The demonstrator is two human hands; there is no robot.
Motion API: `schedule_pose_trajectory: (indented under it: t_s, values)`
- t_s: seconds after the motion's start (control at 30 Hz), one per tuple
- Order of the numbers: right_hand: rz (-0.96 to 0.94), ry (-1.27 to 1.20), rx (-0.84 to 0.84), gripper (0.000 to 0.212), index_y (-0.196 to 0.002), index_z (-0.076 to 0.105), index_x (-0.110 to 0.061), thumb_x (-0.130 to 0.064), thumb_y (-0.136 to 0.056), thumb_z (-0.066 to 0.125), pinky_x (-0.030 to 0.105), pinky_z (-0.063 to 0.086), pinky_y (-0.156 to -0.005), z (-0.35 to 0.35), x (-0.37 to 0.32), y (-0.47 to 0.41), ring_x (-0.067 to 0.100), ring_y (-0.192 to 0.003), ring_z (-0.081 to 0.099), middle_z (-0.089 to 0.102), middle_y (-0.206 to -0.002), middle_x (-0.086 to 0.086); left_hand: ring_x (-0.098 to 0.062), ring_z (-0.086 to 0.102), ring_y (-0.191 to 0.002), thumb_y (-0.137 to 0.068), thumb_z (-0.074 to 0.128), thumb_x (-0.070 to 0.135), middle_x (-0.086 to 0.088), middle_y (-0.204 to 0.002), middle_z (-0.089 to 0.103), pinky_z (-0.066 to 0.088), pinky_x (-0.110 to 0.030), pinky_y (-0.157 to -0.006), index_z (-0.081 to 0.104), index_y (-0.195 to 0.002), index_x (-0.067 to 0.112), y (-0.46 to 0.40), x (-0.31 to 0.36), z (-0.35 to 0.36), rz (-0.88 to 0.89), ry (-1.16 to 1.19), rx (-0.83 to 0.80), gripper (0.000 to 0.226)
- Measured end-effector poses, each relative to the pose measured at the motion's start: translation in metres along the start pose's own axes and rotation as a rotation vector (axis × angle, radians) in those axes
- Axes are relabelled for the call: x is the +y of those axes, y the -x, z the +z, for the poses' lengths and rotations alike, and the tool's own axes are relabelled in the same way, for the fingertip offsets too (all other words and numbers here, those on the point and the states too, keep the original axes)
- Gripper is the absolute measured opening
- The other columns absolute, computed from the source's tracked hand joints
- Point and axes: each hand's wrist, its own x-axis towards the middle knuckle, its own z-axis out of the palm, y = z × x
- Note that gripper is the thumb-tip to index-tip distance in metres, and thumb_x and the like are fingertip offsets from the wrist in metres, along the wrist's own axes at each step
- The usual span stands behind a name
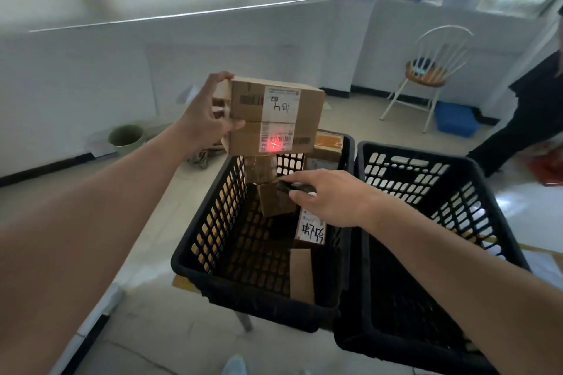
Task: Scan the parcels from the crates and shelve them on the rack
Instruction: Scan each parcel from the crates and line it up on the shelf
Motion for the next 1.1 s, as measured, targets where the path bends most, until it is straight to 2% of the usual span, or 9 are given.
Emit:
schedule_pose_trajectory:
  t_s: [0.17, 0.3, 0.53, 0.63, 0.77, 0.9, 0.97, 1.0, 1.1]
  values:
    - [0.016, 0.009, -0.009, 0.044, -0.154, 0.047, -0.047, -0.049, -0.110, 0.046, 0.026, 0.047, -0.086, -0.006, -0.007, 0.003, 0.011, -0.114, 0.061, 0.061, -0.141, -0.009, -0.032, 0.063, -0.121, -0.091, 0.076, 0.000, -0.013, -0.129, 0.057, 0.061, -0.057, -0.095, 0.040, -0.145, 0.042, -0.003, -0.003, -0.007, -0.005, 0.023, 0.008, 0.078]
    - [0.034, 0.050, -0.012, 0.046, -0.156, 0.044, -0.046, -0.049, -0.110, 0.046, 0.028, 0.046, -0.098, -0.012, -0.013, 0.004, 0.016, -0.130, 0.056, 0.055, -0.154, -0.007, -0.034, 0.058, -0.128, -0.091, 0.076, -0.001, -0.013, -0.133, 0.055, 0.061, -0.057, -0.095, 0.040, -0.145, 0.043, -0.005, -0.004, -0.013, 0.006, 0.022, 0.010, 0.078]
    - [0.081, 0.087, -0.046, 0.046, -0.157, 0.044, -0.045, -0.047, -0.111, 0.047, 0.027, 0.044, -0.096, -0.014, -0.022, 0.001, 0.016, -0.130, 0.057, 0.054, -0.155, -0.005, -0.031, 0.052, -0.134, -0.091, 0.074, -0.004, -0.010, -0.137, 0.048, 0.057, -0.033, -0.086, 0.040, -0.145, 0.043, -0.012, -0.008, -0.021, 0.029, 0.009, -0.005, 0.079]
    - [0.091, 0.050, 0.003, 0.045, -0.156, 0.045, -0.045, -0.048, -0.111, 0.046, 0.030, 0.050, -0.096, -0.011, -0.025, -0.003, 0.015, -0.120, 0.061, 0.059, -0.147, -0.006, -0.033, 0.056, -0.130, -0.091, 0.075, -0.003, -0.012, -0.133, 0.053, 0.059, -0.042, -0.092, 0.040, -0.144, 0.043, -0.015, -0.008, -0.025, 0.016, 0.026, -0.007, 0.079]
    - [0.156, -0.139, 0.218, 0.043, -0.153, 0.048, -0.044, -0.046, -0.110, 0.046, 0.032, 0.054, -0.086, -0.008, -0.028, -0.014, 0.012, -0.104, 0.065, 0.064, -0.130, -0.011, -0.033, 0.062, -0.118, -0.090, 0.079, 0.002, -0.014, -0.127, 0.056, 0.061, -0.057, -0.094, 0.039, -0.146, 0.046, -0.018, -0.007, -0.031, 0.004, 0.063, 0.010, 0.082]
    - [0.255, -0.478, 0.405, 0.043, -0.153, 0.047, -0.046, -0.045, -0.110, 0.047, 0.039, 0.064, -0.074, -0.008, -0.030, -0.035, 0.021, -0.092, 0.075, 0.066, -0.118, -0.013, -0.034, 0.061, -0.116, -0.088, 0.080, 0.000, -0.012, -0.124, 0.053, 0.065, -0.050, -0.086, 0.038, -0.148, 0.052, -0.020, -0.001, -0.034, -0.006, 0.131, -0.035, 0.089]
    - [0.288, -0.634, 0.459, 0.044, -0.155, 0.044, -0.046, -0.042, -0.111, 0.046, 0.039, 0.062, -0.070, -0.007, -0.032, -0.044, 0.025, -0.088, 0.076, 0.067, -0.125, -0.007, -0.033, 0.063, -0.112, -0.088, 0.079, -0.001, -0.012, -0.122, 0.055, 0.067, -0.045, -0.081, 0.041, -0.146, 0.050, -0.019, 0.003, -0.034, -0.021, 0.189, -0.044, 0.086]
    - [0.296, -0.693, 0.487, 0.045, -0.157, 0.042, -0.046, -0.040, -0.112, 0.045, 0.036, 0.060, -0.070, -0.007, -0.034, -0.048, 0.022, -0.089, 0.075, 0.065, -0.135, -0.004, -0.034, 0.065, -0.112, -0.088, 0.079, -0.001, -0.012, -0.121, 0.057, 0.067, -0.045, -0.079, 0.043, -0.145, 0.047, -0.018, 0.005, -0.035, -0.029, 0.208, -0.045, 0.082]
    - [0.310, -0.824, 0.574, 0.046, -0.159, 0.040, -0.046, -0.034, -0.115, 0.042, 0.029, 0.056, -0.089, -0.005, -0.042, -0.056, 0.023, -0.124, 0.064, 0.048, -0.160, -0.001, -0.039, 0.067, -0.114, -0.086, 0.081, 0.000, -0.015, -0.122, 0.060, 0.067, -0.050, -0.080, 0.048, -0.140, 0.040, -0.013, 0.009, -0.037, -0.052, 0.273, -0.043, 0.075]
